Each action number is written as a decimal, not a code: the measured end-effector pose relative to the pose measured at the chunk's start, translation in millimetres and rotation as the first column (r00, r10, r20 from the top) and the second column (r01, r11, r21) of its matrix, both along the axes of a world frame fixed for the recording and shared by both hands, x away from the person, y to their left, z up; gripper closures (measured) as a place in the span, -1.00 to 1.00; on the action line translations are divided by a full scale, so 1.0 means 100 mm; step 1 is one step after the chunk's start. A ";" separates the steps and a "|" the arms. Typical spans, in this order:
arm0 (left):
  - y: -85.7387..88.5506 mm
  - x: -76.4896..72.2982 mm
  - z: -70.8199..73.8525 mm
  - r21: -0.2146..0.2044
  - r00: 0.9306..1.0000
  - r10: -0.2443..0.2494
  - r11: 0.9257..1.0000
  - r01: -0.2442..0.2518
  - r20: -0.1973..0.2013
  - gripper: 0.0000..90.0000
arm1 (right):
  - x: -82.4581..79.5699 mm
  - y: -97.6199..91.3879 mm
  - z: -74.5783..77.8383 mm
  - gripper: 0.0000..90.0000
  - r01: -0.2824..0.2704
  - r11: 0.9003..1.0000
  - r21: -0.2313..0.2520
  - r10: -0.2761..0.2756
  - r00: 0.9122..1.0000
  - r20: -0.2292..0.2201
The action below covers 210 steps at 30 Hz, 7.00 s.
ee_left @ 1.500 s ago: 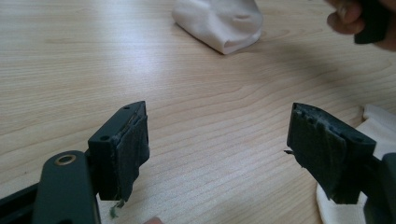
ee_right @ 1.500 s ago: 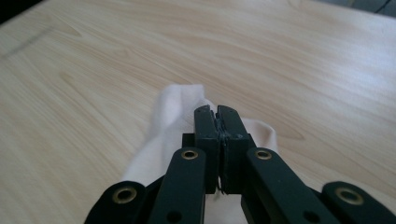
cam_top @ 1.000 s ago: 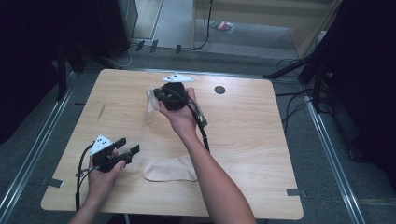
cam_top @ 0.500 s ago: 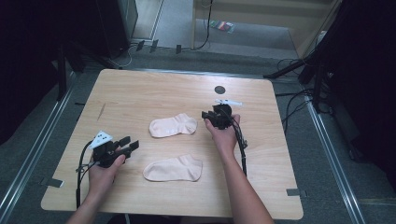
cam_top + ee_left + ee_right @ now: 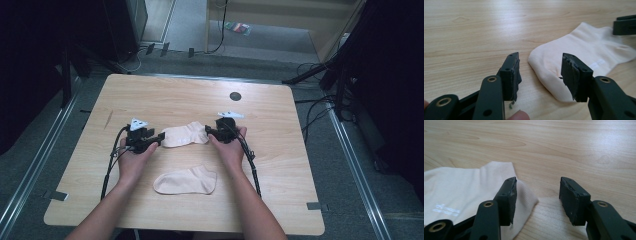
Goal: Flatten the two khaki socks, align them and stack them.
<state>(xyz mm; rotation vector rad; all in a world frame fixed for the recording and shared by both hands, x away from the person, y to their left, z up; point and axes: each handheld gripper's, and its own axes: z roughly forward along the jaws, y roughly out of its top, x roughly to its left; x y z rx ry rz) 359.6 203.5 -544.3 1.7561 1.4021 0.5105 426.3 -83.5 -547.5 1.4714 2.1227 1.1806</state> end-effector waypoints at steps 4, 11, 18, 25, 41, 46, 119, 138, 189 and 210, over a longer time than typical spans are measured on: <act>-0.06 0.04 -0.03 0.036 1.000 0.012 0.999 -0.011 -0.019 0.18 | -0.02 0.01 0.00 0.10 -0.015 1.000 -0.003 0.015 1.000 0.021; -0.09 0.06 -0.06 0.048 0.999 0.026 0.999 -0.024 -0.041 0.55 | -0.07 0.09 -0.01 0.38 -0.056 0.995 -0.087 0.060 0.997 0.042; -0.07 0.06 -0.06 0.035 0.999 -0.001 0.999 0.003 -0.045 0.97 | -0.10 0.11 -0.01 0.90 -0.073 0.994 -0.082 0.077 0.996 0.036; 0.11 0.04 -0.02 0.032 0.999 -0.013 0.999 0.014 -0.031 1.00 | -0.12 -0.04 0.00 0.97 -0.031 0.999 -0.030 0.031 1.000 0.004; 0.22 -0.05 0.10 -0.005 1.000 0.000 1.000 0.000 0.018 1.00 | -0.24 -0.17 0.21 0.99 0.018 1.000 -0.003 -0.018 0.999 0.031; 0.21 -0.11 0.18 -0.002 0.999 -0.021 1.000 0.022 0.043 1.00 | -0.30 -0.19 0.32 0.98 0.010 1.000 0.010 -0.011 0.999 0.051; 0.07 -1.41 0.04 -0.042 0.955 -0.295 0.955 0.294 -0.033 0.37 | -1.77 -0.53 0.16 0.09 -0.049 0.987 0.156 0.047 0.999 0.016; -0.08 -1.40 -0.01 0.043 0.948 -0.309 0.949 0.313 -0.079 0.99 | -1.80 -0.18 0.02 1.00 -0.133 0.991 0.025 0.134 0.990 -0.050; 0.39 -1.49 0.17 -0.172 0.958 -0.177 0.961 0.218 0.226 -0.68 | -1.73 -0.68 0.23 -0.69 -0.065 0.994 0.090 0.052 0.989 0.142; 1.17 -1.51 0.02 -0.103 0.984 0.002 0.995 0.017 0.180 -0.70 | -1.79 -1.71 0.17 -0.70 0.112 0.992 0.063 -0.120 0.982 0.146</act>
